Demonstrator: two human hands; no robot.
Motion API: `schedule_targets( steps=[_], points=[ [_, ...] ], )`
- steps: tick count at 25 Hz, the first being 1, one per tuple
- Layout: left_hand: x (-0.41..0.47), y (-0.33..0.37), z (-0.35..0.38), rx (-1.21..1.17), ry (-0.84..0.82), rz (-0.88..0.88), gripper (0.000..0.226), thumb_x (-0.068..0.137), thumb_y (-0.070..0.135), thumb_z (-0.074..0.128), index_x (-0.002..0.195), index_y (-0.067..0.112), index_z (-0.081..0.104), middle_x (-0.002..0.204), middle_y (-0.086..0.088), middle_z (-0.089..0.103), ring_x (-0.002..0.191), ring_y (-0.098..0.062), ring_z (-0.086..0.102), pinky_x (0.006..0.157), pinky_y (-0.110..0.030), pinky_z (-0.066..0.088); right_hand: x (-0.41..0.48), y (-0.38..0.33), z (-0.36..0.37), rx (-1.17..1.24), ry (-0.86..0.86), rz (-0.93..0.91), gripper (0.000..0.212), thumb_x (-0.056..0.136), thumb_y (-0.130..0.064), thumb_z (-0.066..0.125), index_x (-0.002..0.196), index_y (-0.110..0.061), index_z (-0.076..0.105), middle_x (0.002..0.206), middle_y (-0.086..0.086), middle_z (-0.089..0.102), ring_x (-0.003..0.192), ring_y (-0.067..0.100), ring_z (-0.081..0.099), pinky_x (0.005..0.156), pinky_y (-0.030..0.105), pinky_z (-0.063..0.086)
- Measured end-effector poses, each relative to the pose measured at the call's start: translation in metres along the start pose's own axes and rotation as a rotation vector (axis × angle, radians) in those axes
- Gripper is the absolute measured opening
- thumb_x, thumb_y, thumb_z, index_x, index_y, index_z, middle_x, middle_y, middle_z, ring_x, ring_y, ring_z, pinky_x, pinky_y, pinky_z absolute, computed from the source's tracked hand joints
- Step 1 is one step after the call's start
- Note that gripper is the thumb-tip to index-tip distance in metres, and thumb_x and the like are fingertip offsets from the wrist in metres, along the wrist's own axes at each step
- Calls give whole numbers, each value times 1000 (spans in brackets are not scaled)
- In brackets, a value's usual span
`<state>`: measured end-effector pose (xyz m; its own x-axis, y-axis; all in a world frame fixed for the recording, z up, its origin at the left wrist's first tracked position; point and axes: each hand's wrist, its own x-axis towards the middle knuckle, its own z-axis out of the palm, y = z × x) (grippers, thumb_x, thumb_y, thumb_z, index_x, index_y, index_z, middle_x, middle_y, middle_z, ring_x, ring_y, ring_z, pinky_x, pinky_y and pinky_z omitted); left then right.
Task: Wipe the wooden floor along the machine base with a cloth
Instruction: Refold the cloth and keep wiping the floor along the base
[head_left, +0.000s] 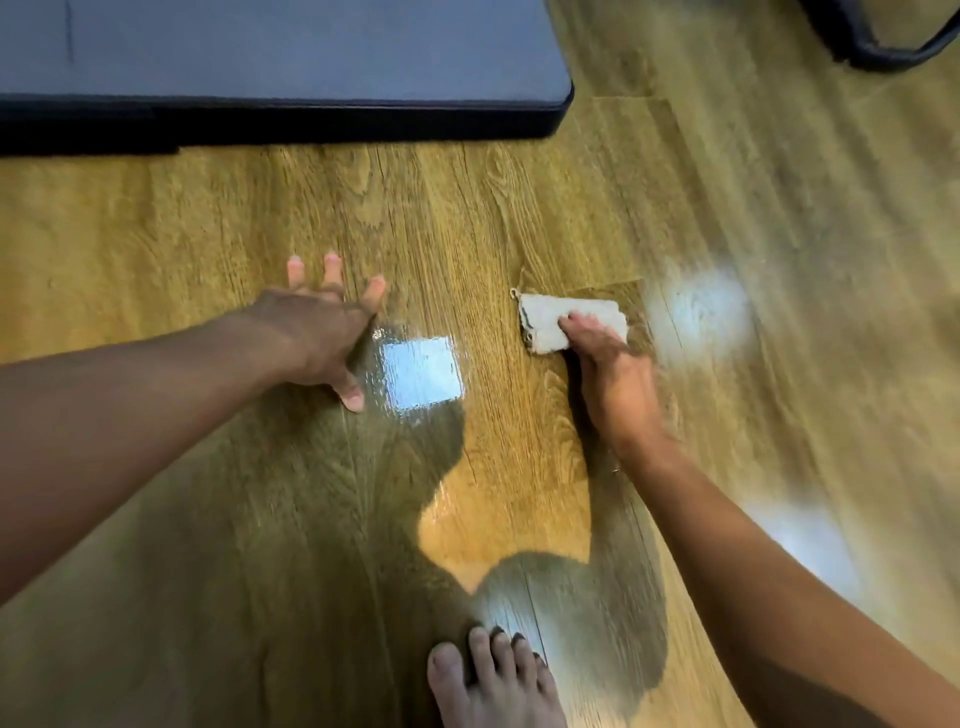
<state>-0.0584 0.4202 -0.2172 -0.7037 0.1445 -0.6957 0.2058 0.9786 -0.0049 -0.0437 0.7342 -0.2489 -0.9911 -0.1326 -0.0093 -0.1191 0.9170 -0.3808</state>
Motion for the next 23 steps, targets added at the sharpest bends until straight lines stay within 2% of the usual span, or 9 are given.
schedule_targets(
  steps=[3, 5, 7, 9, 11, 14, 16, 20, 23],
  points=[
    [2, 0, 2, -11, -7, 2, 134, 63, 64, 72, 141, 31, -31, 148, -17, -31, 138, -48, -14, 108, -58, 24, -105, 14, -10, -18, -36, -17, 55, 81, 18, 56, 127, -11, 58, 135, 5, 54, 128, 17, 47, 113, 28, 27],
    [2, 3, -1, -13, -25, -4, 135, 64, 62, 73, 142, 29, -31, 148, -19, -31, 137, -50, -14, 108, -58, 24, -104, 27, -12, -44, -41, -81, 51, 79, 18, 60, 123, -9, 62, 130, 6, 58, 123, 20, 52, 110, 31, 33],
    [3, 7, -4, -8, -23, -1, 137, 62, 63, 75, 143, 28, -30, 150, -20, -29, 138, -50, -11, 107, -57, 26, -55, 24, -14, -31, -20, -34, 40, 85, 11, 57, 119, -9, 65, 127, 7, 59, 120, 23, 55, 106, 36, 40],
    [0, 4, -5, -9, -17, -7, 137, 60, 65, 75, 143, 30, -30, 150, -19, -29, 138, -49, -12, 107, -57, 26, -21, 19, -15, 7, -16, -5, 37, 90, 8, 53, 121, -9, 64, 129, 7, 58, 123, 22, 53, 109, 36, 38],
    [-2, 1, -2, -10, -17, -6, 137, 60, 65, 75, 142, 33, -31, 150, -16, -32, 139, -47, -14, 108, -57, 25, -41, 22, -13, 15, 2, -1, 41, 88, 10, 53, 124, -8, 61, 131, 8, 56, 125, 22, 51, 111, 35, 33],
    [1, 1, -1, -34, -22, -12, 138, 61, 61, 77, 141, 33, -32, 149, -16, -34, 139, -46, -16, 108, -57, 24, -128, 37, -12, -26, 29, 4, 54, 80, 15, 58, 128, -10, 58, 134, 4, 54, 126, 21, 50, 113, 31, 29],
    [4, 3, -2, -39, -50, -13, 138, 64, 57, 78, 141, 29, -33, 146, -19, -36, 137, -47, -18, 108, -57, 25, -140, 46, -11, -53, 64, 6, 57, 77, 16, 62, 127, -12, 59, 133, 2, 55, 124, 17, 51, 112, 28, 29],
    [10, 4, -2, -21, -70, 3, 137, 66, 58, 76, 140, 26, -34, 144, -22, -37, 135, -51, -20, 108, -57, 26, -44, 38, -9, -6, 104, 31, 41, 85, 8, 57, 120, -11, 64, 128, 6, 59, 120, 23, 56, 109, 31, 34],
    [7, 2, -1, -28, -84, 5, 137, 65, 59, 75, 140, 26, -35, 146, -22, -36, 134, -52, -20, 108, -57, 25, 39, 31, -6, 14, 111, 45, 36, 90, -3, 51, 121, -17, 65, 129, 2, 60, 119, 19, 57, 105, 35, 42]
  ],
)
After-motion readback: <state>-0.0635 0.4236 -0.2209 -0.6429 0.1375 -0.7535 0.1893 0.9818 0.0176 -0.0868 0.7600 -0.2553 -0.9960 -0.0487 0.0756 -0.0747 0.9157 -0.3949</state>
